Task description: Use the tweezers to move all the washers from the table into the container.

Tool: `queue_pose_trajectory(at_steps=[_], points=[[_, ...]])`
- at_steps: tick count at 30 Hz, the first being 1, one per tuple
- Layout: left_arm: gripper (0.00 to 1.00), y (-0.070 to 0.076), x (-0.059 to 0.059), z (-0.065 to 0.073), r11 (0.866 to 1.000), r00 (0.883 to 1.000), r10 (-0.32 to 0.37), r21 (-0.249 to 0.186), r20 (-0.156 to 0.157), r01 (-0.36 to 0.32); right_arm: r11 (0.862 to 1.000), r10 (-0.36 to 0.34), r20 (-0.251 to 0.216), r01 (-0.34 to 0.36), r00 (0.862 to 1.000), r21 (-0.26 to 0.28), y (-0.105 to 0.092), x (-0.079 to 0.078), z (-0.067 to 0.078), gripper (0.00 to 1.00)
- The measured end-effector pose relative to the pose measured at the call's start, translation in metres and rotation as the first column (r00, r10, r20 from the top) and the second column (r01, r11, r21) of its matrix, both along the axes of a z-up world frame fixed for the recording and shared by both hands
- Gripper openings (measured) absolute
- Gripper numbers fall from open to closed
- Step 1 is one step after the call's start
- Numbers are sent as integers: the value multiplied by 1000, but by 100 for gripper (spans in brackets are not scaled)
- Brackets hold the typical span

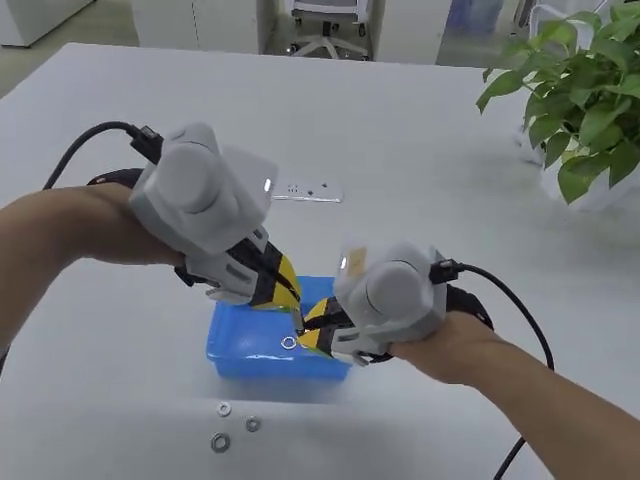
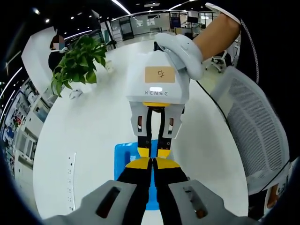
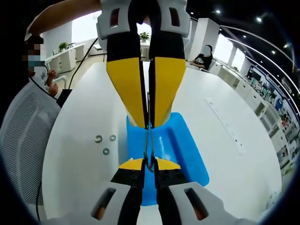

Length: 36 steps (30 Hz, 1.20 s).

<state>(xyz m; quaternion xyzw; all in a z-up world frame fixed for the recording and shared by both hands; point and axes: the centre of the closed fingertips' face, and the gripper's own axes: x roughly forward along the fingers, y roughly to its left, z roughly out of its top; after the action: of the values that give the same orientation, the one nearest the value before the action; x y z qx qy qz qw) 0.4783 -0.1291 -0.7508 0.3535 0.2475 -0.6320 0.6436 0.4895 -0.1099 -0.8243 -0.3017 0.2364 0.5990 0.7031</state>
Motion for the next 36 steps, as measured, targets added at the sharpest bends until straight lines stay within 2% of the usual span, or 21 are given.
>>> queue_pose_trajectory(at_steps=[13, 23, 36], points=[[5, -1, 17, -22, 1000, 1000, 11, 9, -23, -11, 1000, -6, -34, 5, 999, -23, -3, 15, -22, 9], [5, -1, 23, -32, 1000, 999, 22, 9, -41, -22, 999, -5, -60, 3, 998, -39, -4, 19, -33, 10], [6, -3, 25, -35, 1000, 998, 30, -1, -48, -30, 999, -12, -62, 9, 998, -46, -6, 21, -37, 10]])
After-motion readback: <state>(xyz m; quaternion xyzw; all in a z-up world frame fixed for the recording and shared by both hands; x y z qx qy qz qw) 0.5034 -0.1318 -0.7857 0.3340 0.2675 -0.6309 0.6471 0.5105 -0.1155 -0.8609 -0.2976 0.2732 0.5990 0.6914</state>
